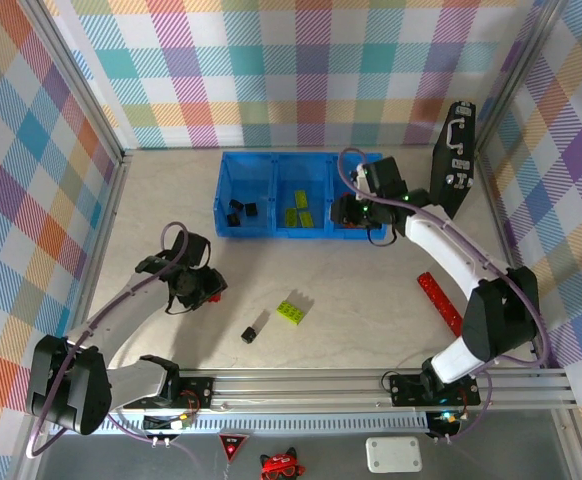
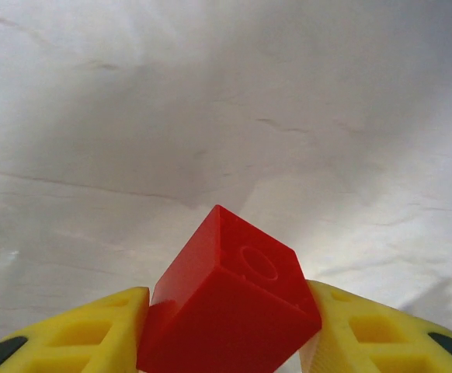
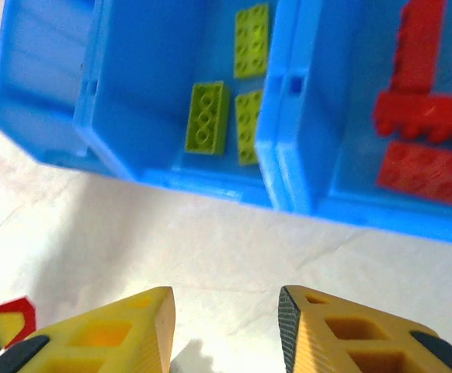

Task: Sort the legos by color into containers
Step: Pick up the lego from the bottom-left of the table, then place the lego in the container.

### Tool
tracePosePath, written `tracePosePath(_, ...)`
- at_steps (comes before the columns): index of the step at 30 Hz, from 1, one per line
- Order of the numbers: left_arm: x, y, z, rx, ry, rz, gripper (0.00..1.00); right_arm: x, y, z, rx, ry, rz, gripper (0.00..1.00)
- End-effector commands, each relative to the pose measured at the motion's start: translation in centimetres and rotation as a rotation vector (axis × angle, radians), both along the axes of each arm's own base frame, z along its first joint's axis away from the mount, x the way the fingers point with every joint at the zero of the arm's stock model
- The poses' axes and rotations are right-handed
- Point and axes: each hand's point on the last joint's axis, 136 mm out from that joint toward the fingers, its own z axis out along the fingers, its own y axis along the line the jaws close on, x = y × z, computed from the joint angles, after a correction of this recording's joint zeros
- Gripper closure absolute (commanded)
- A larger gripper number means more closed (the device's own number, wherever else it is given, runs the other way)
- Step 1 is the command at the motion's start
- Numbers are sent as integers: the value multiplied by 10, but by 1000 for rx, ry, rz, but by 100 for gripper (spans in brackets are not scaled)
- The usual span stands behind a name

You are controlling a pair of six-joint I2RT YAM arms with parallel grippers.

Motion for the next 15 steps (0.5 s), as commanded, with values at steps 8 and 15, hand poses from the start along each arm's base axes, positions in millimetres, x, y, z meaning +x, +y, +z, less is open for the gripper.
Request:
tracePosePath(8,63,-56,77,-413,-203,116,56,-42,79,14,319,-72,152,59)
tracePosePath(15,83,-71,109,-616,-284,217,57,-71,122,29,462,-220,322,51)
